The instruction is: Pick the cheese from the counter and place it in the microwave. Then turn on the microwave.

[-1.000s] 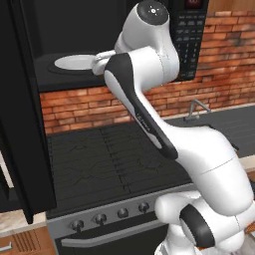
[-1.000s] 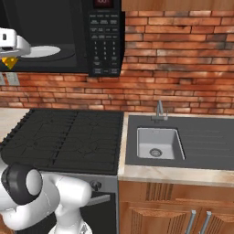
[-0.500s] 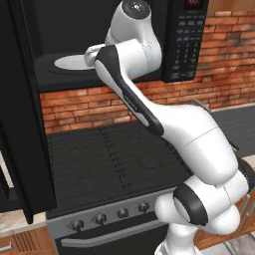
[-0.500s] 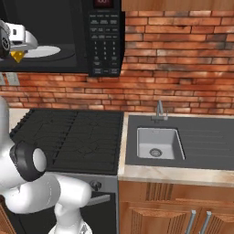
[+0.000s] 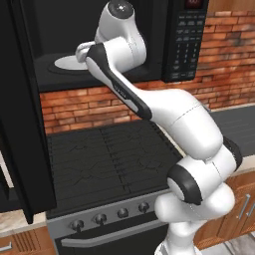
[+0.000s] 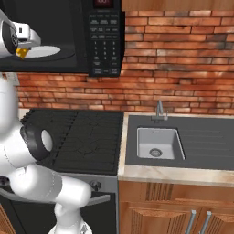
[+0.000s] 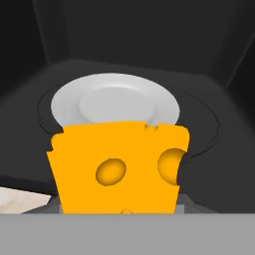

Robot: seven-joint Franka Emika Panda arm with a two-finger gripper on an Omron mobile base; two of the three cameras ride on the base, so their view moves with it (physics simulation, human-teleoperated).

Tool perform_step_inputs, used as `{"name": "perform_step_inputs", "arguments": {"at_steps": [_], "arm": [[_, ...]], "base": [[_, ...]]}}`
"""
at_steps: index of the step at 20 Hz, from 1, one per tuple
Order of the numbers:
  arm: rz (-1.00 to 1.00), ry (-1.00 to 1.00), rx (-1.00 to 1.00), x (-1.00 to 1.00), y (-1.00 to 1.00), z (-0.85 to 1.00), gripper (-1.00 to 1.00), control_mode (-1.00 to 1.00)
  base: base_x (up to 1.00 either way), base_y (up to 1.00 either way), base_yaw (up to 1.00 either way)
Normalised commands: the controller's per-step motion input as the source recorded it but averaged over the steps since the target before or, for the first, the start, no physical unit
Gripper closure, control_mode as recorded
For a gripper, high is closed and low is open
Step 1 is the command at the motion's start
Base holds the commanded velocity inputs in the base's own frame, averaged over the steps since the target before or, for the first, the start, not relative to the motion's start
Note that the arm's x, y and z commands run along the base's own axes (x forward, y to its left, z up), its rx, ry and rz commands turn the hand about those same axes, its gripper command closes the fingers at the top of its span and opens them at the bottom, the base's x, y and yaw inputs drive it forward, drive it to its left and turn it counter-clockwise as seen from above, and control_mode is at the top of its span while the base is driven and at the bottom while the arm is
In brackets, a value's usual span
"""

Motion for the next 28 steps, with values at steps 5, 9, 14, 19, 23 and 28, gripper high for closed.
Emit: {"name": "perform_step_inputs", "arguments": {"at_steps": [5, 9, 14, 19, 23, 28], "arm": [[0.00, 0.03, 0.00, 0.27, 0.30, 0.00, 1.00, -1.00], [0.00, 0.02, 0.00, 0.34, 0.14, 0.00, 1.00, -1.00], [0.00, 0.03, 0.00, 0.40, 0.04, 0.00, 1.00, -1.00], [0.00, 0.05, 0.00, 0.27, 0.00, -0.06, 1.00, -1.00], [0.00, 0.06, 0.00, 0.20, 0.00, -0.14, 1.00, -1.00], [0.00, 0.08, 0.00, 0.26, 0.00, -0.16, 1.00, -1.00]], "base": [[0.00, 0.00, 0.00], [0.00, 0.00, 0.00], [0.00, 0.00, 0.00], [0.00, 0.00, 0.00], [0.00, 0.00, 0.00], [0.00, 0.00, 0.00]]}}
